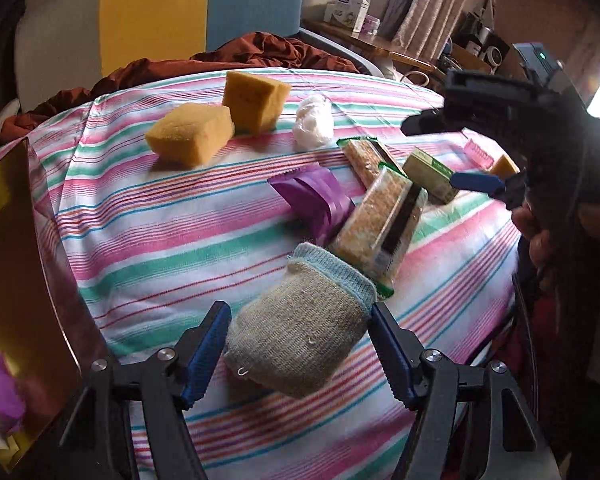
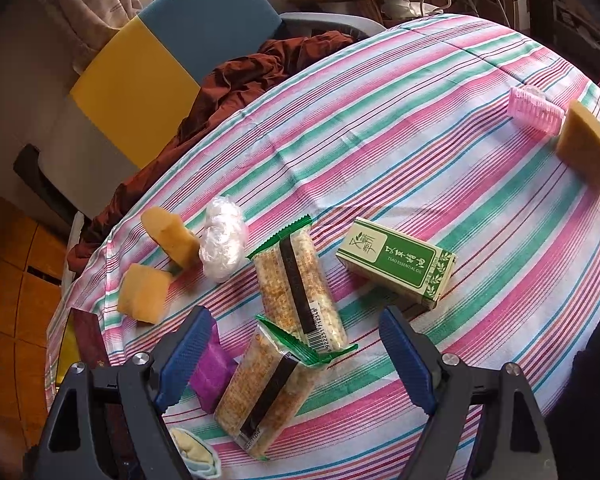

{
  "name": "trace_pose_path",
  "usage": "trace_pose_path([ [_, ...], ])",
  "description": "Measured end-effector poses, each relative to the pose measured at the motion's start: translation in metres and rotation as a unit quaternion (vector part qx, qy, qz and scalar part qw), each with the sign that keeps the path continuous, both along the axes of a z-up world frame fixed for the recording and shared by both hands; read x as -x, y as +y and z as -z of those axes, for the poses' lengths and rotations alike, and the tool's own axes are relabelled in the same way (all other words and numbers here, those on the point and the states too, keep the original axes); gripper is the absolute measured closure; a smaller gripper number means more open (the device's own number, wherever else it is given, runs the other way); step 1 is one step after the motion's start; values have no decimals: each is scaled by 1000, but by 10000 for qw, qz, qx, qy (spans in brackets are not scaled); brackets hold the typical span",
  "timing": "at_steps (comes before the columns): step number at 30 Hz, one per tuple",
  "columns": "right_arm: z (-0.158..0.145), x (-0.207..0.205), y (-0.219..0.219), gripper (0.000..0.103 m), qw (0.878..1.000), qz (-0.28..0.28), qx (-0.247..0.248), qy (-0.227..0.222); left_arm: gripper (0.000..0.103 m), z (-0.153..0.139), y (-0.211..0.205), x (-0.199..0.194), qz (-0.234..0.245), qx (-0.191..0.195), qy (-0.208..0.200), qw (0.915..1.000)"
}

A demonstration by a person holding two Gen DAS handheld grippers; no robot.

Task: Organize objects
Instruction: 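Reach the left gripper to the white sock and grasp it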

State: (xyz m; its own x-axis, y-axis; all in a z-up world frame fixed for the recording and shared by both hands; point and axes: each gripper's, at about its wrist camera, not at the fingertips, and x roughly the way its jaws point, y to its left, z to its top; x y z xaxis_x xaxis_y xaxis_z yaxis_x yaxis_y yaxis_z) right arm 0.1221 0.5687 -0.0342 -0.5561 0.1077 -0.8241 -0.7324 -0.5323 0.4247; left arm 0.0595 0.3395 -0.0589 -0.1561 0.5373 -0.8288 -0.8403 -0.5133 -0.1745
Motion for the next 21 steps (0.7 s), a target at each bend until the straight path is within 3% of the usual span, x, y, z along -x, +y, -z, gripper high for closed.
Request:
trace_pose_path([
  [6, 7, 1, -5, 16, 9996, -102, 247, -54, 31, 5, 6, -8, 278, 142, 533, 9981],
  [12, 19, 12, -12, 23, 9974, -427, 498, -296, 28, 15, 15, 6, 333, 100, 271, 9990],
  [21, 28, 23, -25, 32, 9936, -840, 613, -438, 28, 21, 11, 5, 316, 6, 254, 9992],
])
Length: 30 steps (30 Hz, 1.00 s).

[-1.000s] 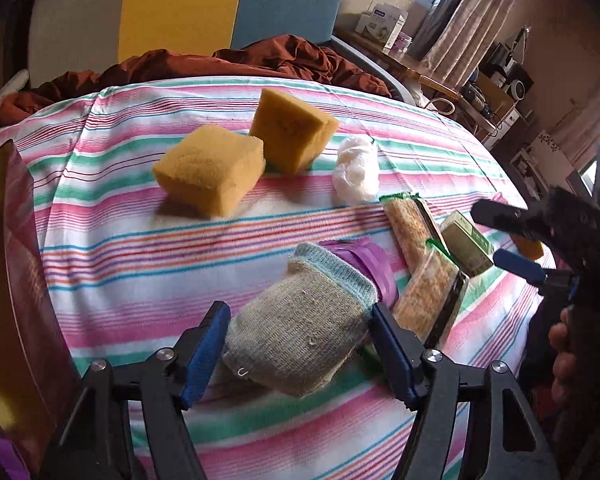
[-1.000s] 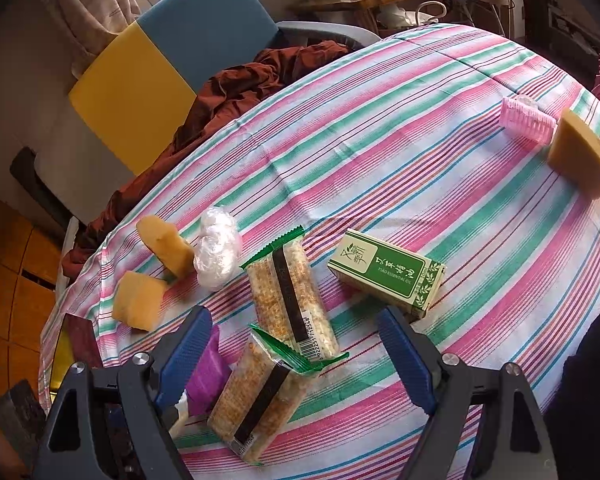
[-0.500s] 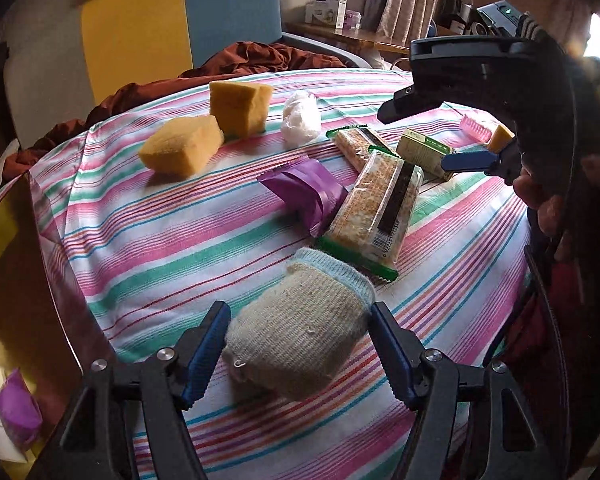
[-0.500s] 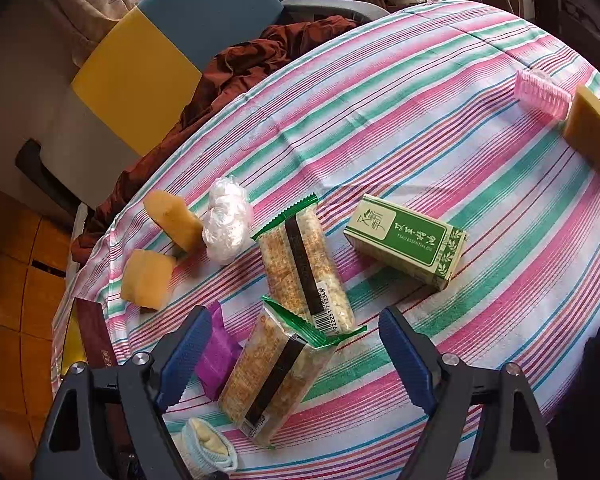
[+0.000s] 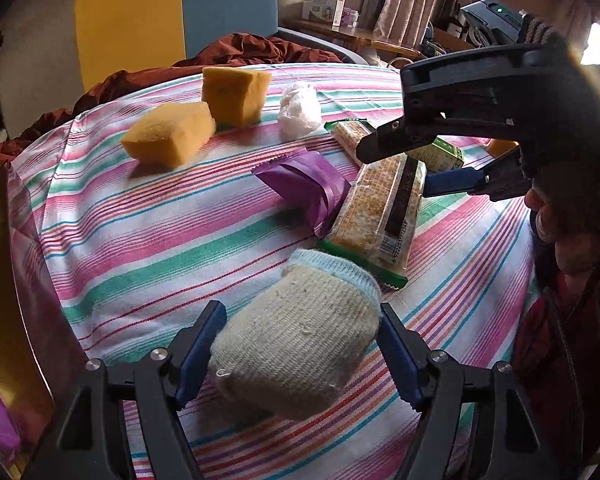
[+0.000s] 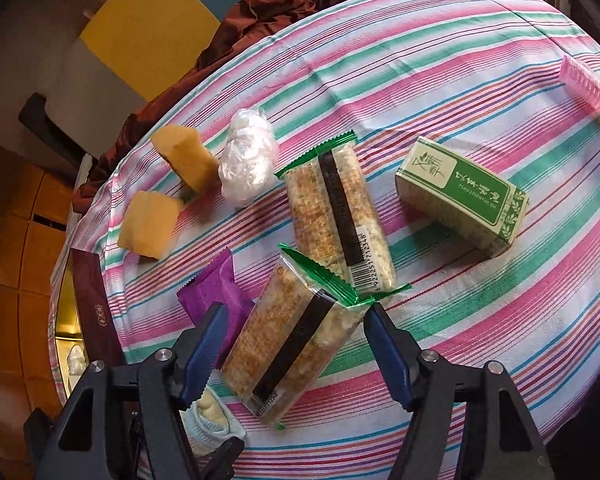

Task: Organize objects
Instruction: 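Carry the sock to the tray with the left gripper while the right gripper grasps a rice-cracker bar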

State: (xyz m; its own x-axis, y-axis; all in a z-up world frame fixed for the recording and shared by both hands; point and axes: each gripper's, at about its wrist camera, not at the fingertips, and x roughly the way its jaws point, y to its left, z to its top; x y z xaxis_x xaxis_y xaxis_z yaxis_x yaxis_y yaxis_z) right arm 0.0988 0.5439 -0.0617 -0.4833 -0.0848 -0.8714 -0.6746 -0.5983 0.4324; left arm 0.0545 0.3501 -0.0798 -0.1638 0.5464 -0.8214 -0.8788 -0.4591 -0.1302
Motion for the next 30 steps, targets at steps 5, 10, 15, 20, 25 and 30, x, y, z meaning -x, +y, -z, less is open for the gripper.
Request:
trace_pose_path([
  [5, 5, 12, -6, 33, 9997, -242, 82, -42, 30, -3, -7, -4, -116, -66, 27, 9999],
  [10, 9, 32, -24, 32, 9968, -786, -52, -164, 30, -3, -17, -6, -139, -135, -49, 9998],
  [15, 10, 40, -35, 32, 9923, -1059, -491, -403, 29, -3, -22, -5, -153, -175, -95, 9997],
  [20, 13, 49, -59, 32, 9756, -1590, -1264, -829, 28, 0, -25, -6, -142, -154, 0, 9998],
  [25, 11, 43, -57, 57, 9709, -1483, -1579, -1025, 29, 2, -29, -7, -130, -262, -1, 9996],
  [30, 13, 39, -52, 58, 9702, -1422, -1625, -1103, 29, 2, -30, -8, -122, -277, 1, 9995],
])
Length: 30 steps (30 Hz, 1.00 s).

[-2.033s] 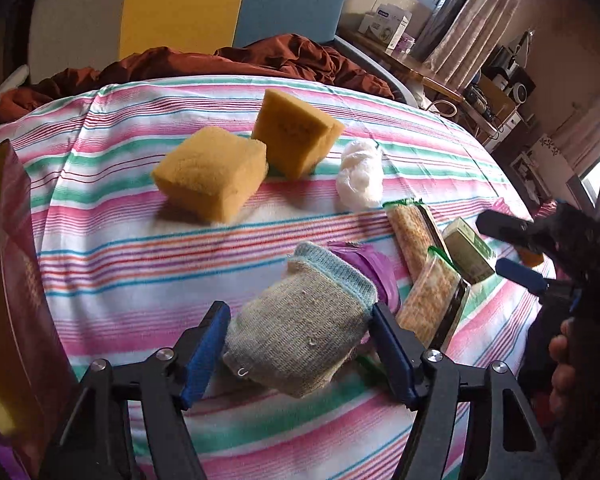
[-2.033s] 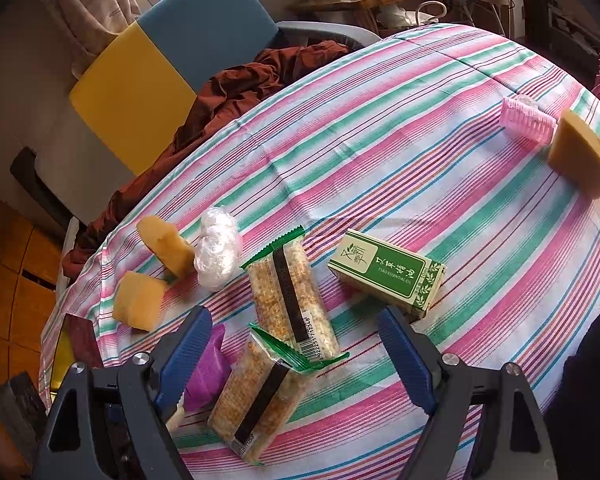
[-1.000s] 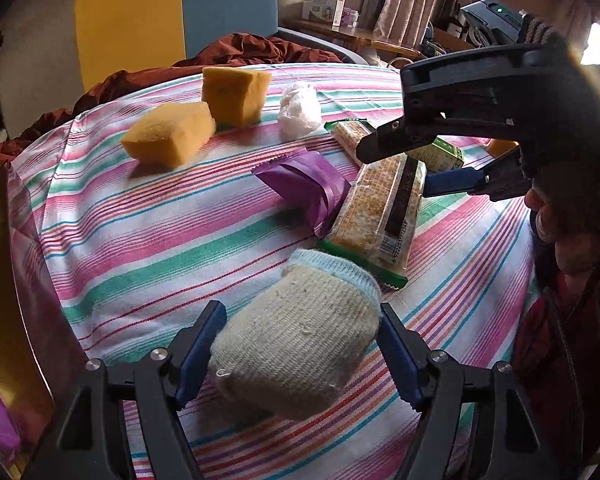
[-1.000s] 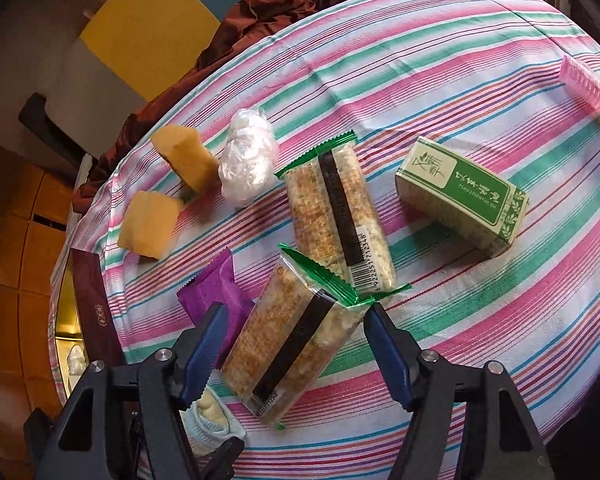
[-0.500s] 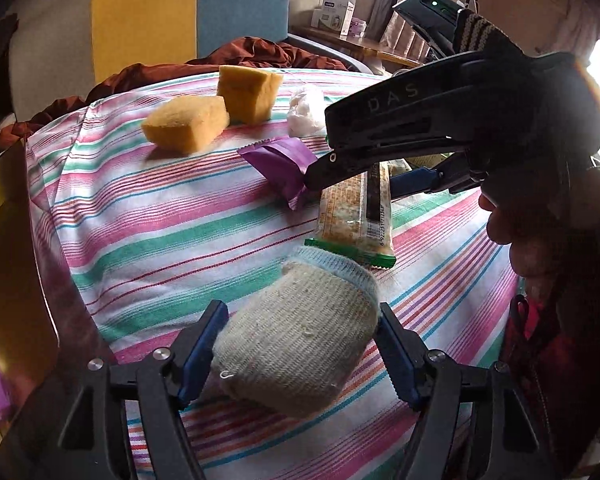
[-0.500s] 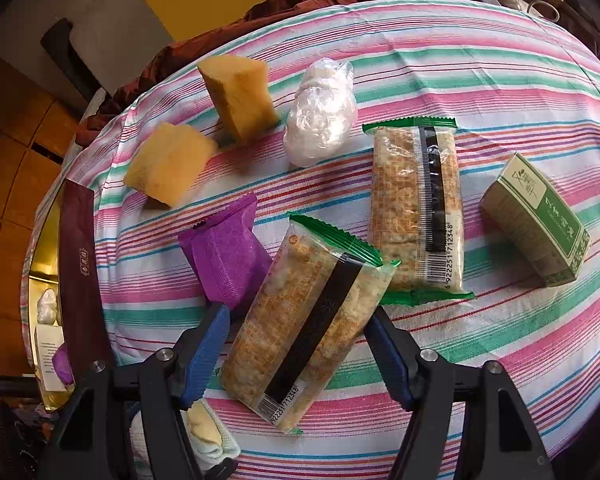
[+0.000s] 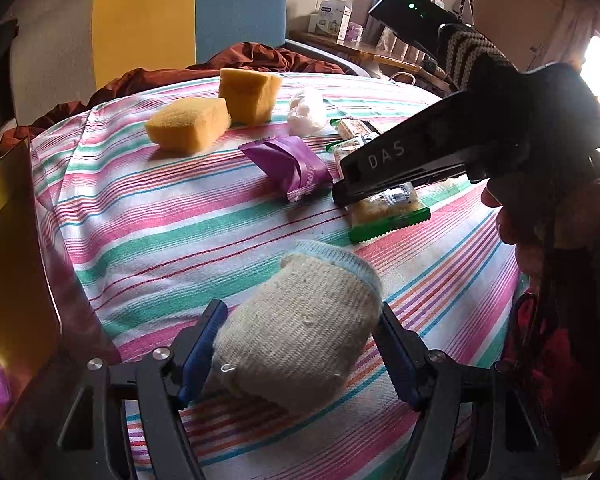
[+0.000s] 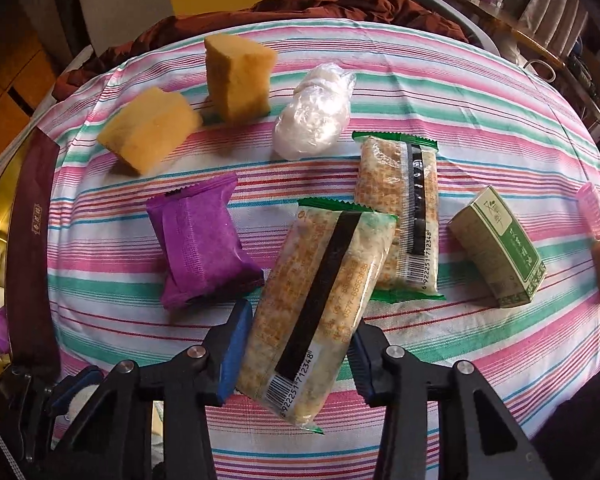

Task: Organize objects
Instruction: 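Carry the sock to the tray with the left gripper while the right gripper grasps a rice-cracker bar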

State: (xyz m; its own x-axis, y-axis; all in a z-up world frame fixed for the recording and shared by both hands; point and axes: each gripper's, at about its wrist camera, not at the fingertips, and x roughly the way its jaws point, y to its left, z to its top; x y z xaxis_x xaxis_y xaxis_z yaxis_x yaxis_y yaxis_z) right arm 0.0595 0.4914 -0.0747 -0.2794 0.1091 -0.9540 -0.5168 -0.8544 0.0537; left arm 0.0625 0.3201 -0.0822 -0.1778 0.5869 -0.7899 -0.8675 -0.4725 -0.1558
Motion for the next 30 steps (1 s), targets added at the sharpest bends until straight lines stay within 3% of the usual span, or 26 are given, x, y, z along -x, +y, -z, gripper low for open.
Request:
trace_pose_path([
  [8, 4, 5, -5, 58, 9999, -69, -113, -39, 32, -14, -7, -6, -16, -27, -71, 10000],
  [13, 4, 6, -5, 58, 9998, -90, -155, -40, 32, -49, -26, -1, -90, -411, 29, 9991],
  [17, 4, 7, -6, 58, 9997, -117, -203, -48, 32, -83, -54, 25, -502, -713, 92, 9962],
  [24, 4, 6, -8, 58, 9995, -155, -277, -66, 32, -122, -143, 111, -1819, -918, 348, 9784],
  [30, 4, 5, -12, 58, 9992, -188, -330, -78, 32, -104, -216, 187, -2948, -506, 309, 9537],
])
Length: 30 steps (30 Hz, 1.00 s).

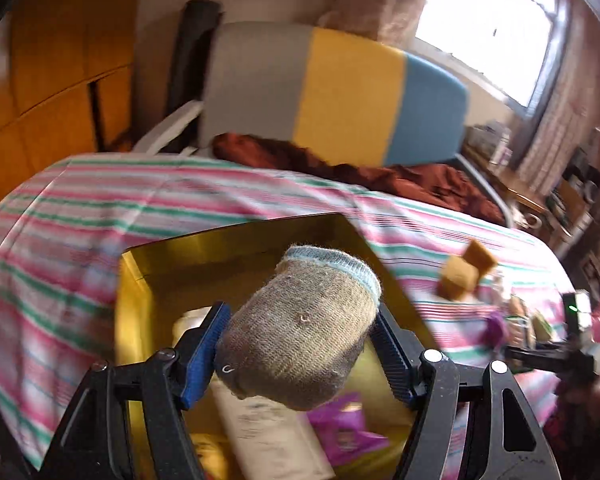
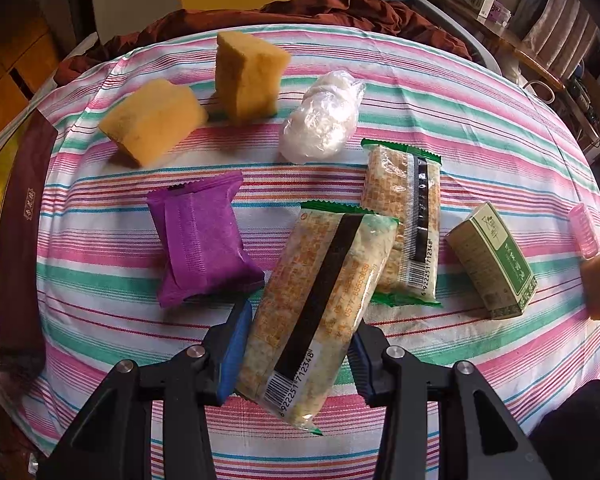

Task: Organize objects
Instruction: 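Carry the sock to the tray with the left gripper while the right gripper grasps a rice-cracker bar, then carry the rice-cracker bar into the gold tray and open the right gripper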

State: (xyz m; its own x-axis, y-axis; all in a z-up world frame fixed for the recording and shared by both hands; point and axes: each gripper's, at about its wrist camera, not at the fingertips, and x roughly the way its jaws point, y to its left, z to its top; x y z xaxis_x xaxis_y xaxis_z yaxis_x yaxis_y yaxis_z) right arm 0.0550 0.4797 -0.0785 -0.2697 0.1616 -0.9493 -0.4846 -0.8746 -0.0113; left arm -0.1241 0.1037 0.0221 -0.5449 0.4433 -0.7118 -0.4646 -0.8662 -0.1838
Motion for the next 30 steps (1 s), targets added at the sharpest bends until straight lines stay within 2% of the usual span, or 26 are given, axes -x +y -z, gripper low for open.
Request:
trace_pose_path([
  [7, 1, -2, -1, 58, 10000, -22, -30, -1, 32, 43, -41, 31, -714, 390, -403, 9959],
  [14, 0, -4, 1, 58, 10000, -39, -51, -3, 30, 65, -46, 36, -852, 541, -653, 9928],
  [26, -5, -4, -2, 58, 10000, 3, -84, 42, 29, 51, -49, 9, -929, 504, -330, 9939],
  [30, -6, -6, 1, 58, 9999, 48, -63, 79, 23, 36, -48, -12, -943, 374, -88, 9948],
])
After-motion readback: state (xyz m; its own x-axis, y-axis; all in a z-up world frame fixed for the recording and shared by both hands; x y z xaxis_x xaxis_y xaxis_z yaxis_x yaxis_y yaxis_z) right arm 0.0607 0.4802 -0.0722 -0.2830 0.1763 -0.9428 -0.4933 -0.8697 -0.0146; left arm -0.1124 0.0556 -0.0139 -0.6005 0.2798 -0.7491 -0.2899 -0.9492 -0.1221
